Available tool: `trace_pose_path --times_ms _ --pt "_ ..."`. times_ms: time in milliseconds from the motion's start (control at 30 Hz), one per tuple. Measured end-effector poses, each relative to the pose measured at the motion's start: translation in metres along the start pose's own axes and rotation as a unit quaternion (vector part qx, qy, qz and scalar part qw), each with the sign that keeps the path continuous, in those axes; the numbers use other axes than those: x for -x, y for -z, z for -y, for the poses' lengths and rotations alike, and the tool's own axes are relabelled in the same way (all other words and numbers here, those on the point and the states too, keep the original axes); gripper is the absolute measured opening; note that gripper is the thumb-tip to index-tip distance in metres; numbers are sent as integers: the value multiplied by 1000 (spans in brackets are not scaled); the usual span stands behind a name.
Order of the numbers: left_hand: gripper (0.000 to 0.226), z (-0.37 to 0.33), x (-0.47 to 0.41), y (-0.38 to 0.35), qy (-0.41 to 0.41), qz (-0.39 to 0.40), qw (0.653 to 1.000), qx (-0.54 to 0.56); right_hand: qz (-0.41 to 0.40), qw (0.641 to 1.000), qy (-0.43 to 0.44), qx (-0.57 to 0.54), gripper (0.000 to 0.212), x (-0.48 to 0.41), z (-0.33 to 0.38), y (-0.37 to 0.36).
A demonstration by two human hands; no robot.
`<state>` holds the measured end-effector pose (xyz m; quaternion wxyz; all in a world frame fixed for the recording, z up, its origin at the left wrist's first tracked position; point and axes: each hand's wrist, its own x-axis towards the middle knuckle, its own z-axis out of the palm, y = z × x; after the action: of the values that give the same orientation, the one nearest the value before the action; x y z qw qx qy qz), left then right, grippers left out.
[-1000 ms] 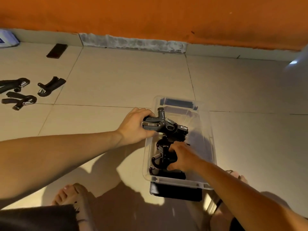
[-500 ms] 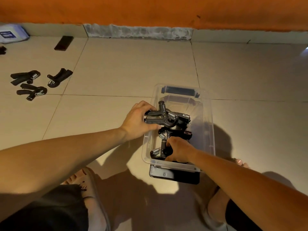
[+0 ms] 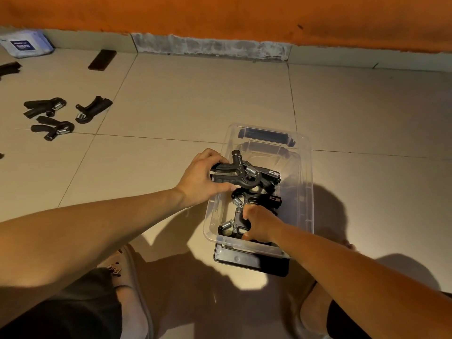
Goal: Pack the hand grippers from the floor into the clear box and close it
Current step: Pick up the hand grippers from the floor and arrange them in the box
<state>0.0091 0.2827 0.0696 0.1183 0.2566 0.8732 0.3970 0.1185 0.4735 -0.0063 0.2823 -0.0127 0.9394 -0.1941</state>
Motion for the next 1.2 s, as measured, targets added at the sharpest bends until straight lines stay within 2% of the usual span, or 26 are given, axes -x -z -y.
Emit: trace_pose_path --times_ms 167,467,567,767,1033,1133,1200 --pt "68 1 0 0 -6 0 1000 8 25 999 -21 30 55 1 -2 2" --pt "69 2 0 1 -10 6 1000 11 3 990 -12 140 47 3 2 8" --pt "68 0 0 2 -10 6 1000 19 3 990 -23 137 44 2 2 9" --pt "68 0 -1 2 -11 3 1000 19 17 996 -61 65 51 5 -3 12" --pt "61 -7 5 4 -10 -13 1000 -11 -64 996 -45 -31 26 22 -2 23" --pt "57 -6 8 4 -3 -44 999 -28 -125 985 -22 -119 28 26 0 45" --pt "54 -6 9 6 4 -61 998 -32 -151 957 -25 -246 34 30 5 69"
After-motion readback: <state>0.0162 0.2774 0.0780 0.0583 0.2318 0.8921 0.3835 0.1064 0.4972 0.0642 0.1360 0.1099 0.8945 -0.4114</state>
